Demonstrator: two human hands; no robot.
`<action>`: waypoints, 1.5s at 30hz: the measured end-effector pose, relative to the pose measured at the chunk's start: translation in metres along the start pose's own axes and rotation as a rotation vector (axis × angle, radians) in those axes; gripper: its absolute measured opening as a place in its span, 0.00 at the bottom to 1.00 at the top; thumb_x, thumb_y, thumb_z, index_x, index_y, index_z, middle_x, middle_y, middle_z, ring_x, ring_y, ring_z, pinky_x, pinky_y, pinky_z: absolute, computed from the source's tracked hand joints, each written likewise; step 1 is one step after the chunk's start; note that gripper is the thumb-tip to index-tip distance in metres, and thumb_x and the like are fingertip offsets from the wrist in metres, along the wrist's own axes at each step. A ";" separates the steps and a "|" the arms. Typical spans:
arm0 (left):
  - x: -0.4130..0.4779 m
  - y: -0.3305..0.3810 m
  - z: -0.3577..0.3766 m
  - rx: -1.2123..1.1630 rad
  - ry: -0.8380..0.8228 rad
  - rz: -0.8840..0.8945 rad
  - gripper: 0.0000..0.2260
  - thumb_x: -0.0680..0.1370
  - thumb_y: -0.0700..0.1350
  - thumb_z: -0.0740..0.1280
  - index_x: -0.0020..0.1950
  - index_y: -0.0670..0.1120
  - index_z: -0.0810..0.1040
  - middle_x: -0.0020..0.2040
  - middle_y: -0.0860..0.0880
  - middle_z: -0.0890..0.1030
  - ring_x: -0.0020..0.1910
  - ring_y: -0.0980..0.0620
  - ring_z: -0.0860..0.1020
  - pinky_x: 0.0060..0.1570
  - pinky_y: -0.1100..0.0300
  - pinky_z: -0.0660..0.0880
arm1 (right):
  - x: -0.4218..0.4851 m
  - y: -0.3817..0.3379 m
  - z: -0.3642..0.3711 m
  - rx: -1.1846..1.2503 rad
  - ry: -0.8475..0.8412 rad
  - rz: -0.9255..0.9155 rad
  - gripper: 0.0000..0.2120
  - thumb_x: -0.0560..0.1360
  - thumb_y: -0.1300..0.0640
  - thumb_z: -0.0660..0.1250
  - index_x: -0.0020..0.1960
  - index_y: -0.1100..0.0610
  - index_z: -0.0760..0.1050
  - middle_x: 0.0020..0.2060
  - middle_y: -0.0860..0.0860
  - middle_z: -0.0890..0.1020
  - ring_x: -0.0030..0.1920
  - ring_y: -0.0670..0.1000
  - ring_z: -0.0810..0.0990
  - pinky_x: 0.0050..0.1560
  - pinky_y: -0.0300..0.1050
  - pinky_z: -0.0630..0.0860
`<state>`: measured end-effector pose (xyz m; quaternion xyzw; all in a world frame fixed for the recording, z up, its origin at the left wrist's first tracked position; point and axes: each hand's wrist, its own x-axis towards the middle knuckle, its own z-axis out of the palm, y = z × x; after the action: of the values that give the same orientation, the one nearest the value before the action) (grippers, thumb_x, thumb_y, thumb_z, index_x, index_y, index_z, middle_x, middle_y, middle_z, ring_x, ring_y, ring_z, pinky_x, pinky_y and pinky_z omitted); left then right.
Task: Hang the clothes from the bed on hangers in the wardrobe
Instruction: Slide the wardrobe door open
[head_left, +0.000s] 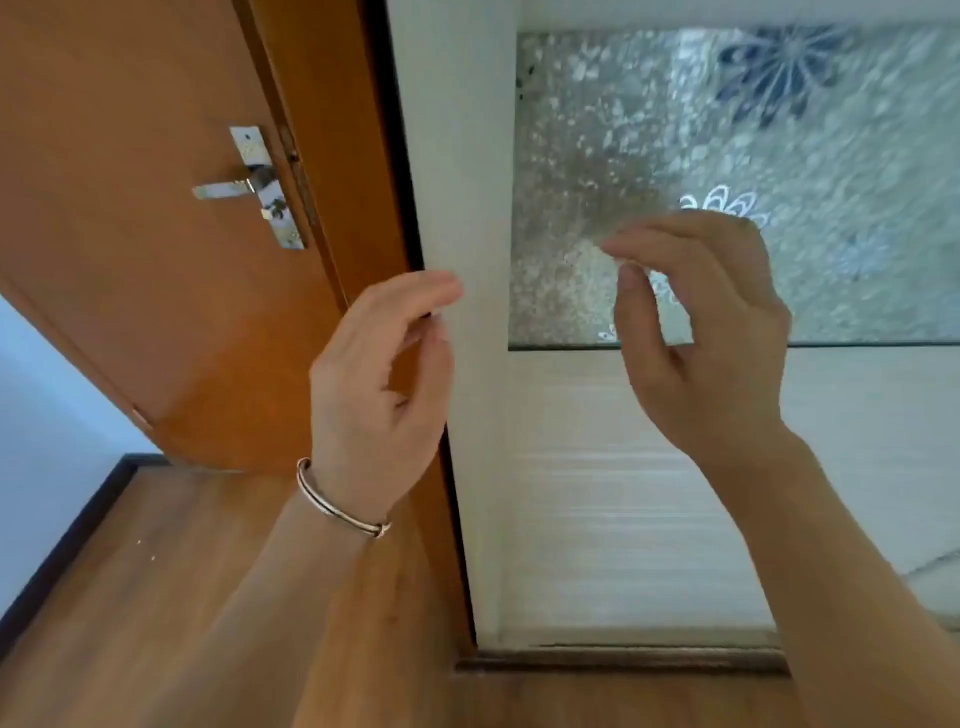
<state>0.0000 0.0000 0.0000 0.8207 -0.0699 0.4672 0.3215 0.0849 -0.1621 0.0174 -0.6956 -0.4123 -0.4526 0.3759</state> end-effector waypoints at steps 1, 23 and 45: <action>0.006 0.003 0.002 -0.018 0.015 0.014 0.13 0.76 0.34 0.61 0.59 0.39 0.74 0.57 0.48 0.73 0.57 0.55 0.75 0.58 0.66 0.74 | 0.007 -0.002 0.003 -0.033 0.058 -0.028 0.09 0.74 0.68 0.62 0.49 0.66 0.80 0.46 0.61 0.82 0.50 0.54 0.75 0.53 0.46 0.73; 0.057 0.029 0.021 -0.033 0.045 0.014 0.27 0.72 0.54 0.58 0.71 0.51 0.59 0.73 0.53 0.50 0.69 0.63 0.49 0.65 0.75 0.50 | 0.034 0.004 0.033 -0.620 -0.233 0.045 0.37 0.72 0.30 0.50 0.74 0.48 0.48 0.73 0.48 0.52 0.74 0.50 0.48 0.73 0.55 0.48; 0.085 0.084 0.148 -0.387 -0.274 0.361 0.22 0.71 0.37 0.65 0.66 0.43 0.71 0.73 0.46 0.62 0.65 0.53 0.62 0.65 0.76 0.50 | -0.001 0.051 -0.070 -0.359 -0.088 0.669 0.39 0.71 0.48 0.65 0.68 0.34 0.40 0.71 0.31 0.48 0.74 0.41 0.54 0.72 0.43 0.60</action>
<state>0.1191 -0.1382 0.0546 0.7737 -0.3456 0.3795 0.3713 0.1083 -0.2443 0.0302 -0.8653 -0.0921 -0.3396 0.3569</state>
